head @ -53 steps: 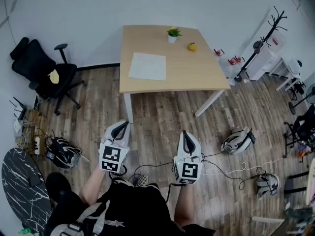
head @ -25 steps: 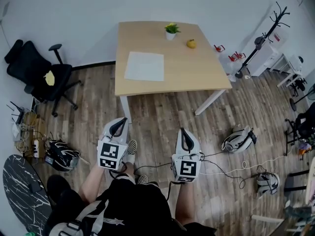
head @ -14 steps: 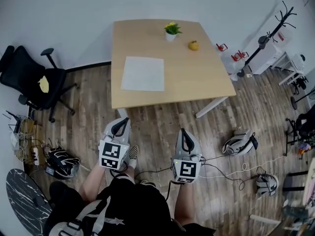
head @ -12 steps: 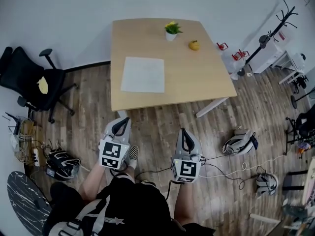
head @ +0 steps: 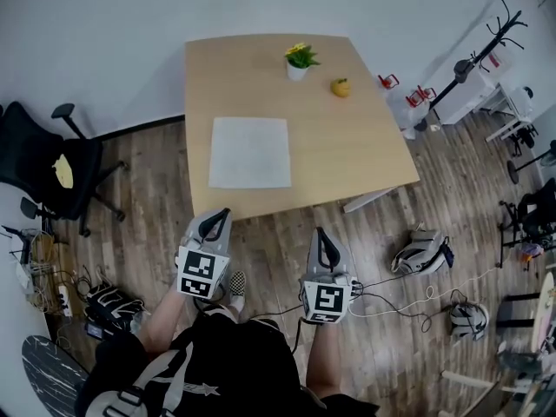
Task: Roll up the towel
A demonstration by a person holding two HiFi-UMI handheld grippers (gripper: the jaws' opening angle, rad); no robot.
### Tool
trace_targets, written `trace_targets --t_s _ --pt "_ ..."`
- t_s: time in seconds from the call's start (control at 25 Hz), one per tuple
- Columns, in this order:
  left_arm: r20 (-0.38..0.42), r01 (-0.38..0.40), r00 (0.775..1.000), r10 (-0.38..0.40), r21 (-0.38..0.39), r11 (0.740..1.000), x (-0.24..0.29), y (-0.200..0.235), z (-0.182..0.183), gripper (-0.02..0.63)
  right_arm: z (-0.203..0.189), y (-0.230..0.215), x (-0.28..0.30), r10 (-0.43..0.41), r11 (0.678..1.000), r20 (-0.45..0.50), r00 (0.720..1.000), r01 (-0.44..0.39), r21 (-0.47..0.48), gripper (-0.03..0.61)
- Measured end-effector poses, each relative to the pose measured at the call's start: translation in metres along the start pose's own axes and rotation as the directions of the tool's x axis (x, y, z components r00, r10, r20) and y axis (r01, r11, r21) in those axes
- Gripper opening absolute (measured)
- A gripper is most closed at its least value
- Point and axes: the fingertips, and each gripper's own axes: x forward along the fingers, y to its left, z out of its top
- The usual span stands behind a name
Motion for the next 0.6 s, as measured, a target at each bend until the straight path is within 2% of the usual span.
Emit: trace_targets --t_s 0.28,0.6 --pt "0.006 0.029 1.000 -0.029 -0.003 1.000 0.024 0.029 0.006 0.011 0.005 0.006 0.033 -0.025 1.000 -0.018 1.000 0.025 -0.009 0.005" --pt "-0.002 0.012 1.000 -0.012 -0.017 1.000 0.041 0.051 0.003 0.010 0.001 0.008 0.064 -0.001 1.000 -0.041 0.999 0.001 -0.014 0.005"
